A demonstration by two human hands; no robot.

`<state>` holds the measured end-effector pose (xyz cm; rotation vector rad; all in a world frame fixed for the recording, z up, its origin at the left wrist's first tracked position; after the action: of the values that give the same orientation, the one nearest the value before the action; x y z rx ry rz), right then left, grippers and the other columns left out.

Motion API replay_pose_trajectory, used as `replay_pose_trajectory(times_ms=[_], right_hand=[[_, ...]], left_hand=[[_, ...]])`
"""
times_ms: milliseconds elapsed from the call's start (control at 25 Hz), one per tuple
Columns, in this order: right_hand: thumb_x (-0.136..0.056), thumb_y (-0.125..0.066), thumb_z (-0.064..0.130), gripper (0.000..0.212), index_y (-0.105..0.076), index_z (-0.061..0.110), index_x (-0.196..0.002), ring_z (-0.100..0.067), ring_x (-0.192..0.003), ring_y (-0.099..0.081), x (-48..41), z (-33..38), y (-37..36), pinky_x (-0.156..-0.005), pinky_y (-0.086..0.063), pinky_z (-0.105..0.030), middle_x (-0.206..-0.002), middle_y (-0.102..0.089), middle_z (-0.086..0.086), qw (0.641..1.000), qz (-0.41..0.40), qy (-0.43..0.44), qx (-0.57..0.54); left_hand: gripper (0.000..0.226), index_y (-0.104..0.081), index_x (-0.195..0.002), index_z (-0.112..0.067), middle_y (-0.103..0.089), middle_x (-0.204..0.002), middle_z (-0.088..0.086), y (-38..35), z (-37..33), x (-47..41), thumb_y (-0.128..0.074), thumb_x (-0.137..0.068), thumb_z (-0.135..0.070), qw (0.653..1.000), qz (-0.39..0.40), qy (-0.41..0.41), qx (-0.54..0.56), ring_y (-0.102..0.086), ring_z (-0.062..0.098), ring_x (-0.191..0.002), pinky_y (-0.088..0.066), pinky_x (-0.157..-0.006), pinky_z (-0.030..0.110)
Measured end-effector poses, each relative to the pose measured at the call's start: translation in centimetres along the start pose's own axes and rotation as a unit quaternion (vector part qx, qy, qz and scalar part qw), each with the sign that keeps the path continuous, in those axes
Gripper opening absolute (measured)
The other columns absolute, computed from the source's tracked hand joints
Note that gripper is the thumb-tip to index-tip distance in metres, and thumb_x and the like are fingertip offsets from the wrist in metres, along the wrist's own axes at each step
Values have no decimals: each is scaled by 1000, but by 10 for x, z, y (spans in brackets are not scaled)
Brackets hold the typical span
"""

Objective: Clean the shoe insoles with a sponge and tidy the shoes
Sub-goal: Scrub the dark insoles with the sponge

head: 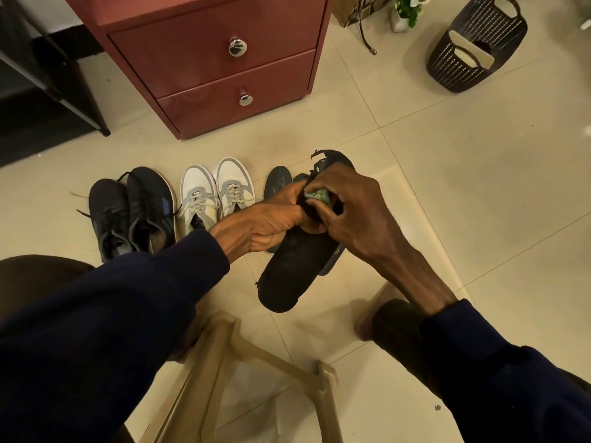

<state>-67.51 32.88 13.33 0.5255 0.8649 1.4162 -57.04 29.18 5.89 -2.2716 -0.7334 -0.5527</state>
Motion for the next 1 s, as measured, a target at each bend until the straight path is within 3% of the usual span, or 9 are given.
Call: replay_pose_trajectory(times_ms=[200,320,400,480,560,640,720,880,1000], right_hand=[[-88,-77,13,11,-76,8,-98,-22,-88,-66,3,-41,32,-78,-58,-43,-97,-71,-9,984,-105,-145,24],[-86,-78,12,13,-75,8,-99,-19,-91,-66,-1,-10,8,-80,-56,-32,-98,-71,-7,999,-17,-51,-10],[-85,-77,12,13,-75,8,-98,-21,-91,-66,-3,-5,3,-80,-56,-34,-97,-71,-7,1000,5,-21,-2],[-85,-78,10,11,-76,10,-97,-22,-88,-66,-3,-25,18,-79,-57,-40,-95,-71,-8,995,-49,-83,34],[-86,-79,11,11,-77,11,-96,-17,-87,-65,-1,-37,29,-78,-58,-34,-95,-71,-6,988,-74,-135,29],[-86,-80,13,12,-77,11,-97,-13,-87,-64,-2,-23,18,-79,-54,-22,-96,-71,-5,994,-35,-100,9],[-86,-79,13,12,-76,10,-97,-17,-88,-65,-3,-9,6,-79,-54,-25,-96,-71,-6,998,-7,-59,13],[-88,-75,13,7,-77,12,-95,-20,-86,-65,-3,-41,31,-78,-57,-39,-95,-71,-6,982,-90,-162,34],[-87,-77,14,9,-77,14,-96,-13,-88,-64,-6,-25,20,-79,-55,-27,-96,-71,-2,993,-30,-113,14]], left_hand=[[66,-55,-135,-8,-69,-126,18,-8,2,3,-66,-79,24,999,19,27,-1,-68,31,-116,-60,-93,43],[51,-61,-123,-6,-72,-109,13,-4,2,-1,-65,-80,22,1000,-4,14,16,-71,25,-102,-60,-83,31],[48,-63,-121,-7,-71,-111,13,2,2,-3,-68,-80,18,1000,-31,2,0,-69,26,-106,-58,-84,29],[59,-60,-131,-13,-69,-124,14,1,4,-2,-74,-79,13,999,-28,9,-11,-68,29,-115,-59,-90,37],[68,-56,-138,-18,-68,-130,14,-2,4,0,-75,-80,12,1000,-20,17,-16,-67,29,-118,-59,-93,44],[66,-58,-136,-18,-68,-129,15,-3,3,1,-71,-81,17,1000,-15,5,-23,-67,28,-119,-58,-93,40],[64,-60,-133,-17,-68,-128,15,-2,1,0,-70,-81,18,999,-14,-12,-47,-65,28,-121,-57,-93,36],[73,-53,-144,-17,-67,-133,11,-2,5,0,-70,-82,17,999,-15,12,-44,-62,28,-126,-54,-103,46],[68,-56,-139,-14,-68,-131,13,-2,6,-1,-71,-81,18,999,-14,10,-46,-64,29,-124,-56,-100,42]])
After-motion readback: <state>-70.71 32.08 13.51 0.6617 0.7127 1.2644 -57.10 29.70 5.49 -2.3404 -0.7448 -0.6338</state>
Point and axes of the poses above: each hand's wrist, its own x-axis away from the middle knuckle, its own y-axis out of the back of the hand, z = x × y, the point moved 6 cm from there along -x, towards the middle knuckle
